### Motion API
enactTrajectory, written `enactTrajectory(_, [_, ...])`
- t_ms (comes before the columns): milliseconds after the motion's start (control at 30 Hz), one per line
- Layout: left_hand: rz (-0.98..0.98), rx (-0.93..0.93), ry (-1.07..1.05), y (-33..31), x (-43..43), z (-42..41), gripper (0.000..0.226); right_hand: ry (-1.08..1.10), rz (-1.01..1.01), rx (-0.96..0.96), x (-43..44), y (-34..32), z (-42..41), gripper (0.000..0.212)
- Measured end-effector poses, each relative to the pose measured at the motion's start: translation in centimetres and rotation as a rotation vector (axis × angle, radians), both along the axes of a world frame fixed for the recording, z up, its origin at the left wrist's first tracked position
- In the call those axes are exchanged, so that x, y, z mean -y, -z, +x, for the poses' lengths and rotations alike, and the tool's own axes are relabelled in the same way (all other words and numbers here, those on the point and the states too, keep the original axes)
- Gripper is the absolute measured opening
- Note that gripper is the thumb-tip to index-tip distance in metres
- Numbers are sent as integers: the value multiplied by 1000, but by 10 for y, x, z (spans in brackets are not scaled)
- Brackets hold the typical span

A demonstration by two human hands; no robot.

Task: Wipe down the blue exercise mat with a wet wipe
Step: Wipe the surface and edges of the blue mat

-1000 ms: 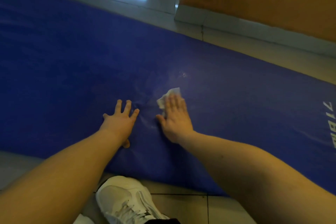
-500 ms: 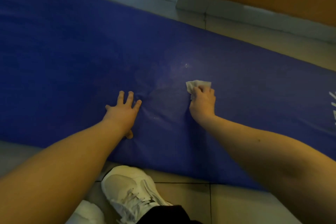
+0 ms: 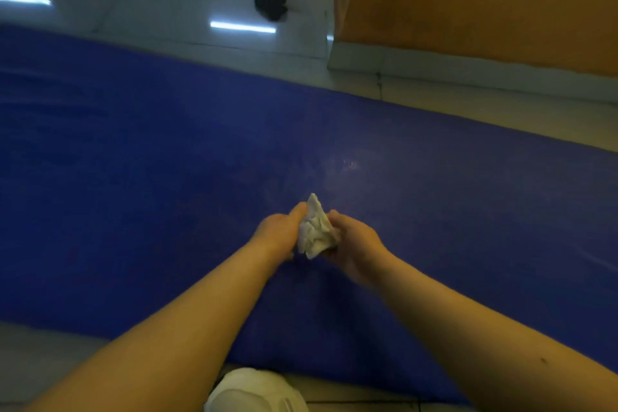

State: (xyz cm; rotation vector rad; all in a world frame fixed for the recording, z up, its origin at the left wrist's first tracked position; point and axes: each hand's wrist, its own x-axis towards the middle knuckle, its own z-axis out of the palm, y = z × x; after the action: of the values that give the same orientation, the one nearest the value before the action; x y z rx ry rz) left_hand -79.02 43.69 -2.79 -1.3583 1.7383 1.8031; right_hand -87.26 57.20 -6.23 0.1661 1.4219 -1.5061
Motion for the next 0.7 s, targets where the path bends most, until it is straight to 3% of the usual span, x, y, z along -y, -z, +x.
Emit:
enactTrajectory(67, [256,-22,-115,0,-3,0,51,-72,-40,41,-4,-6,2,44])
enactTrajectory(100, [263,-47,-101,2,-4,2,44,-111,-49,10,-6,-11,3,40])
enactTrajectory(200, [55,-77,-61,12,-6,6,17,-119,78,-154,-11,-13,2,23])
enactTrajectory(300, [-71,-96,-118,17,-4,4,5,-42,226,-209,-16,-7,-2,15])
enactTrajectory(433, [-188,-108,-79,15,-2,-1,8,24,271,-180,-21,-3,-12,16])
enactTrajectory(567, [-253,-119,-4,9,-4,-3,13,163,118,65,-21,-7,-13,28])
enactTrajectory(633, [-242,-135,17,9,-6,-3,15,120,30,128,-22,-10,-10,30])
enactTrajectory(700, [-191,-141,8,6,-6,-1,20,75,70,76,-22,-9,-6,30])
